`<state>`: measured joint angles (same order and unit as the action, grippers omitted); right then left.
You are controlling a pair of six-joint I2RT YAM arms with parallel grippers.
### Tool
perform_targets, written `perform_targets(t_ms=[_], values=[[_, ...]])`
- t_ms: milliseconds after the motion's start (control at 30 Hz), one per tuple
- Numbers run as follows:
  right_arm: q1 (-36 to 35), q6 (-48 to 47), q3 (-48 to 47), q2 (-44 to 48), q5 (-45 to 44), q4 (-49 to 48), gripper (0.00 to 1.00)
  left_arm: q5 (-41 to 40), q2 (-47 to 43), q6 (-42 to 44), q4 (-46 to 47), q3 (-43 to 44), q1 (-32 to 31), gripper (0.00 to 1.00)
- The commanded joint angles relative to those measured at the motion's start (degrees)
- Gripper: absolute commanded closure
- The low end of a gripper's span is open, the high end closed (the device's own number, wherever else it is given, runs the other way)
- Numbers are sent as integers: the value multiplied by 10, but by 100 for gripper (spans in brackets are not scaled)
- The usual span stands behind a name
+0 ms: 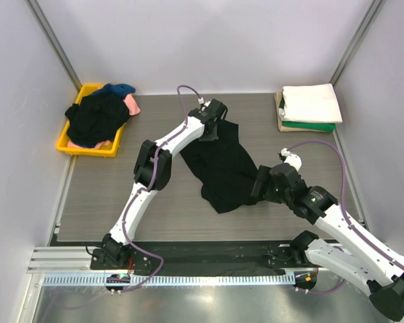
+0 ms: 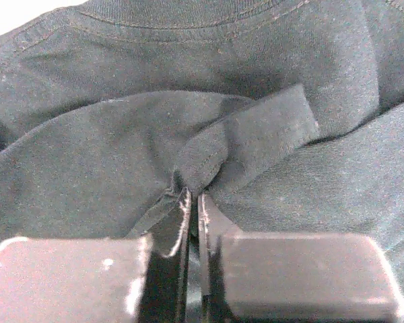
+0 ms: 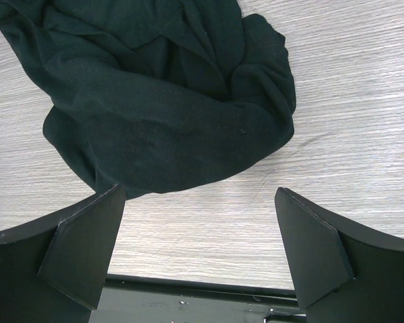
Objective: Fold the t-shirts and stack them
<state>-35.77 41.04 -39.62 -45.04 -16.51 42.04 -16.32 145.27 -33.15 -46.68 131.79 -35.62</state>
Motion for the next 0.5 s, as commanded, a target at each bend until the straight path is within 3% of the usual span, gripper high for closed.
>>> perform_targets(t_ms=[0, 133, 200, 433, 467], values=[[2, 1, -3, -4, -5, -16, 0, -26, -28, 4, 5, 6, 3, 98], [2, 5, -1, -12, -12, -17, 0, -57, -80, 9, -44, 26, 7, 100], [2, 10, -1, -17, -20, -18, 0, -77, -153, 6, -56, 9, 12, 100], [2, 21, -1, -28, -36, -20, 0, -79, -476, -38, -4, -308, 45, 100], [2, 21, -1, -30, -35, -20, 0, -79, -511, -45, -2, -397, 49, 99]])
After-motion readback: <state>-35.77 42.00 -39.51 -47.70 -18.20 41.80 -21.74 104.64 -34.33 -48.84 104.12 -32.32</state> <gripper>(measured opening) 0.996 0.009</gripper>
